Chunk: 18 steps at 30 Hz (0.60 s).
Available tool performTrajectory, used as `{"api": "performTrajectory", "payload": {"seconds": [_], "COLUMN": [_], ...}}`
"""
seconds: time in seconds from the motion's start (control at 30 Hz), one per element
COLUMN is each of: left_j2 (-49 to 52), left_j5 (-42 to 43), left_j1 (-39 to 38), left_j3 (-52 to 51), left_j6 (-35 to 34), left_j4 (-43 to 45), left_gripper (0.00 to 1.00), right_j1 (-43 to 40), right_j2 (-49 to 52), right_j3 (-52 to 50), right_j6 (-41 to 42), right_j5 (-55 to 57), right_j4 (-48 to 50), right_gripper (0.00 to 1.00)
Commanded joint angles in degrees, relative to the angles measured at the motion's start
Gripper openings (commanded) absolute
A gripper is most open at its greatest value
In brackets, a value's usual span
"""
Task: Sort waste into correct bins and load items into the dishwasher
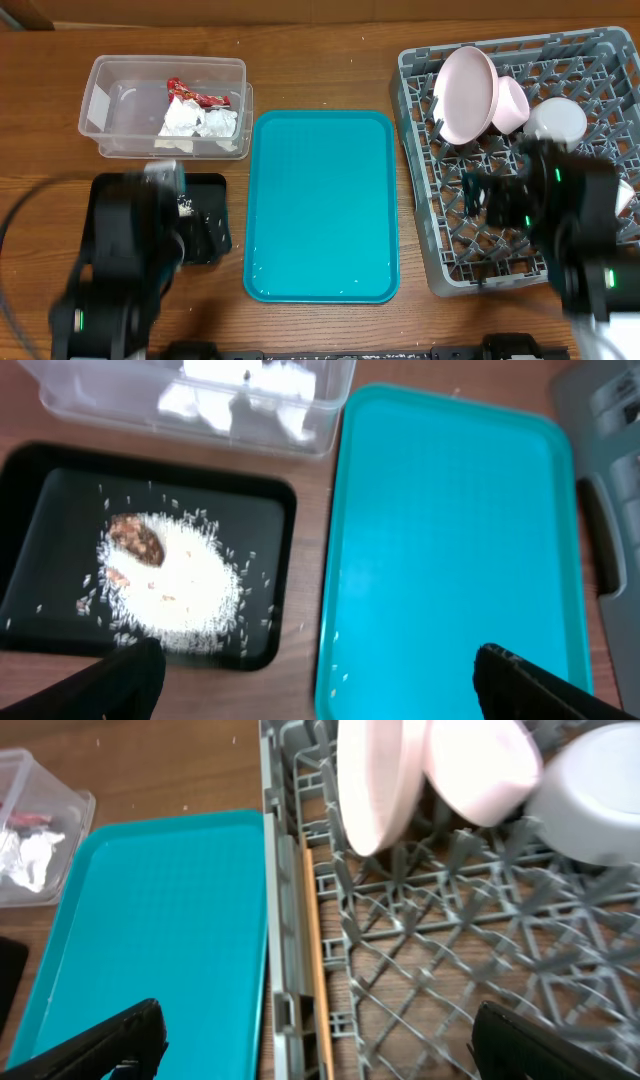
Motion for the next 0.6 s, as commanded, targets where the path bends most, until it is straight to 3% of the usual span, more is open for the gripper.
{"api": "performTrajectory", "payload": {"seconds": [0.0,0.57], "left_j2": [-7.87,-10.32], "left_j5": [-0.42,-0.42], "left_j1": [-0.07,-0.07], "left_j3": [-5.70,-6.32], "left_j6": [-0.59,-0.59], "left_j4": [4.07,-1.66], "left_gripper": [1.00,1.00], "right_j1": [0.00,0.00], "right_j2": [-6.56,-7.96], "right_j3": [-4.02,-4.11], "right_j6": [0.28,0.26], "right_j5": [2.23,2.27], "right_j4": [0.83,0.39], "right_gripper": [1.00,1.00]}}
